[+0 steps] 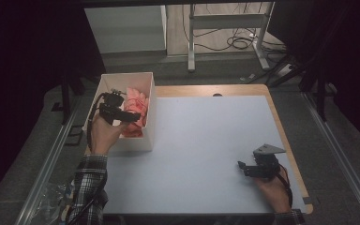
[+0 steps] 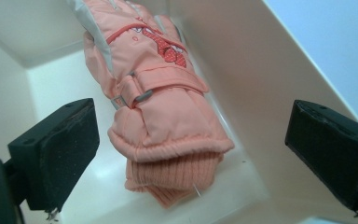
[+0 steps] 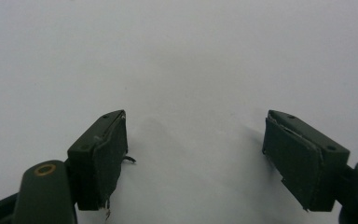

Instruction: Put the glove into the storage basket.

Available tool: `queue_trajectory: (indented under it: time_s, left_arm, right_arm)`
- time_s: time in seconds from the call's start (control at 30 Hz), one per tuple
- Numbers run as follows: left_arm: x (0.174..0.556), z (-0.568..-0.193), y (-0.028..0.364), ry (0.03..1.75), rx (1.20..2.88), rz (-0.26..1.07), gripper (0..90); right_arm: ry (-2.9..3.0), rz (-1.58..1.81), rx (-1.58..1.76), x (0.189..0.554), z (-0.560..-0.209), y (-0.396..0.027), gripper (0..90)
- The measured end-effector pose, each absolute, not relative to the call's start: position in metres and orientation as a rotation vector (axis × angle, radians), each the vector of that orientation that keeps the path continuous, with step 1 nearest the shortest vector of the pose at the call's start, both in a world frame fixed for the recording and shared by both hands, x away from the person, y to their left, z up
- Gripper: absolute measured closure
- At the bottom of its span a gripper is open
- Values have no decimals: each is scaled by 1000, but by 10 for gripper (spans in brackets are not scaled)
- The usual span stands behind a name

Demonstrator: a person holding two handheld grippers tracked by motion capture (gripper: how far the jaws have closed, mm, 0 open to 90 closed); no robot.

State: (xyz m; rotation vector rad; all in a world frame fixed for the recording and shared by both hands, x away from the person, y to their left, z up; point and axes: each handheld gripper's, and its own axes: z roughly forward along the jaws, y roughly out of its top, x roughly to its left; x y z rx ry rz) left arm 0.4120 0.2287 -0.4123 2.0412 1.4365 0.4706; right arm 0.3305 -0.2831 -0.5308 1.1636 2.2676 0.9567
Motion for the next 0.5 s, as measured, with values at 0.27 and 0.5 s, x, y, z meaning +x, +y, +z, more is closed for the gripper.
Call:
queue_trajectory:
  time_s: [0.27, 0.5]
  left_arm:
    - [392, -410, 231, 1392, 2034, 475, 31]
    - [370, -411, 231, 1344, 2029, 476, 31]
  right_arm:
    - [2266, 956, 1163, 330, -531, -283, 224]
    - [2267, 954, 1163, 330, -531, -283, 224]
